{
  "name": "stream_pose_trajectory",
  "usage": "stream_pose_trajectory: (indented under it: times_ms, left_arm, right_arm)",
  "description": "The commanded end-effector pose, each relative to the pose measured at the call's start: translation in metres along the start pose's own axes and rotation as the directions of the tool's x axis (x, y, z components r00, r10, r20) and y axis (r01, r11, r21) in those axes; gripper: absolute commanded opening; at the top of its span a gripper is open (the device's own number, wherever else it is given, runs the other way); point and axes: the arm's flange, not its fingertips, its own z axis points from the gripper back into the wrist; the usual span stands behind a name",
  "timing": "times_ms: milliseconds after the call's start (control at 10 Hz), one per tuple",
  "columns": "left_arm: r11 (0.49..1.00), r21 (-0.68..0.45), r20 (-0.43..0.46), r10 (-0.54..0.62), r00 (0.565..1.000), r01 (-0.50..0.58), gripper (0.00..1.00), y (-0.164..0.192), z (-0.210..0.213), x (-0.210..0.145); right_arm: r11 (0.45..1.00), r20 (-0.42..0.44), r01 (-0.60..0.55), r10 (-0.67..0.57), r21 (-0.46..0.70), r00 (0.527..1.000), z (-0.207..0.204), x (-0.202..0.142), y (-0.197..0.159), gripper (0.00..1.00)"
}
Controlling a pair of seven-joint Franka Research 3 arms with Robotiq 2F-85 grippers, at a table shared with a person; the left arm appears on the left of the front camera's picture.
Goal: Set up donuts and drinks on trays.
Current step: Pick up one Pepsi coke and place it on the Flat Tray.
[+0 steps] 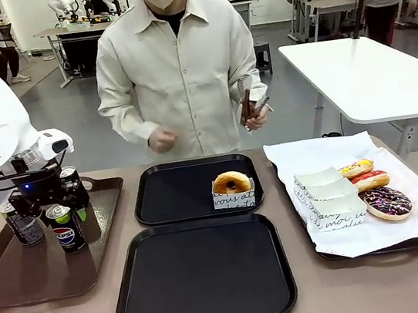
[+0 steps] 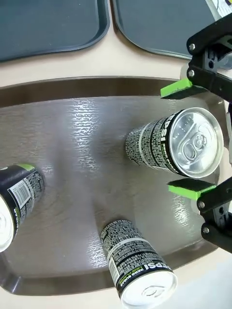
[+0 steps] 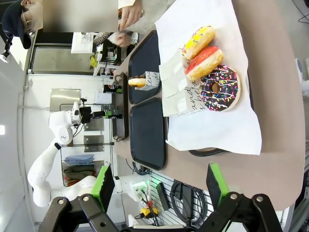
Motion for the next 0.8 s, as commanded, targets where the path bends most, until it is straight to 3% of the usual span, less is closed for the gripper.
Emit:
stream_pose_trajectory:
  times_ms: [0, 400, 500, 700]
  left_arm:
    - [1.000, -0.003, 0.002, 0.015, 1.000, -0.015, 0.70, -0.002, -0.004, -0.001]
    - [0.999, 0.022, -0.029, 0.026, 0.999, -0.025, 0.39, -0.002, -0.001, -0.002]
    - [0.999, 0.035, -0.036, -0.014, 0.999, 0.015, 0.30, -0.005, 0.015, -0.006]
    - [0.987, 0.000, 0.004, -0.161, 0.987, 0.161, 0.35, -0.016, 0.101, -0.036]
  right_arm:
    - [1.000, 0.014, 0.000, 0.000, 0.022, 1.000, 0.001, 0.003, 0.001, 1.00]
    - [1.000, 0.014, 0.000, 0.000, 0.022, 1.000, 0.001, 0.003, 0.001, 1.00]
    - [1.000, 0.014, 0.000, 0.000, 0.022, 1.000, 0.001, 0.003, 0.001, 1.00]
    - [1.000, 0.014, 0.000, 0.000, 0.022, 1.000, 0.001, 0.003, 0.001, 1.00]
